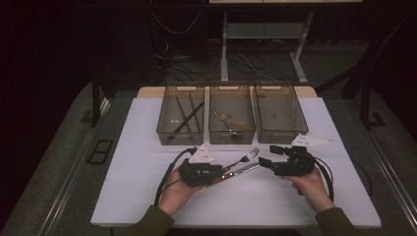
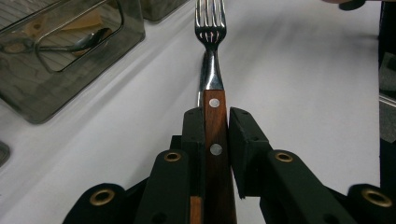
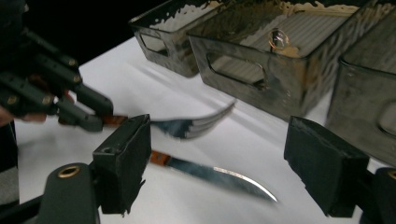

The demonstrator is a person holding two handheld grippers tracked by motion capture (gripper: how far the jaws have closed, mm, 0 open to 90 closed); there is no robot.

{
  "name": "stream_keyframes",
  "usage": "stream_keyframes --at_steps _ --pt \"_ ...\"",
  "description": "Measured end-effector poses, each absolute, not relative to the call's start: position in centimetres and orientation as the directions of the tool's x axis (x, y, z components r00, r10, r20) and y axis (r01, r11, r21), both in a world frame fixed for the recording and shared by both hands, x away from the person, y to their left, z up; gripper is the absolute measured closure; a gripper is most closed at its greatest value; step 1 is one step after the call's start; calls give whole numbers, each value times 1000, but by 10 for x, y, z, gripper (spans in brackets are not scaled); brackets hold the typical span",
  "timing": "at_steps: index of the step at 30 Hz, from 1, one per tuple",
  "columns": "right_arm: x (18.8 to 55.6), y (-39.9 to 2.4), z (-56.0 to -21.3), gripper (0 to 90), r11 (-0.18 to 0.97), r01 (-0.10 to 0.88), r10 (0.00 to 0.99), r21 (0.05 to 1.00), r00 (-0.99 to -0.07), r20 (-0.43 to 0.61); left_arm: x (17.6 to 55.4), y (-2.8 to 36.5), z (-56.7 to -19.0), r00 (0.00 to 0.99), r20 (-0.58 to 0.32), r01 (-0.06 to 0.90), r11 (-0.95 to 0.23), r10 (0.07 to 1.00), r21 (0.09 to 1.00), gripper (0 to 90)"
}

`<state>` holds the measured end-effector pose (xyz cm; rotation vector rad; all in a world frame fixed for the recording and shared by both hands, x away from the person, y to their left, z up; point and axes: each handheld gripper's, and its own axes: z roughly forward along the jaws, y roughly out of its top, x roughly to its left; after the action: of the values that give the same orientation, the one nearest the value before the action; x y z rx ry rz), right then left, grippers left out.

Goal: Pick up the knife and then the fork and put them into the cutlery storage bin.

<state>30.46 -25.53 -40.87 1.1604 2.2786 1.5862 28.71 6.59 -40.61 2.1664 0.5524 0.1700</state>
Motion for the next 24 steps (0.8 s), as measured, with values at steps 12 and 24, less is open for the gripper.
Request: stream_keyframes --at_steps 12,24 --pt "323 -237 -425 466 89 608 609 789 -660 440 284 64 -402 889 -62 311 -500 453 808 764" --pt "330 -236 -425 771 18 631 549 776 -655 519 285 62 -408 890 -56 315 -523 452 792 764"
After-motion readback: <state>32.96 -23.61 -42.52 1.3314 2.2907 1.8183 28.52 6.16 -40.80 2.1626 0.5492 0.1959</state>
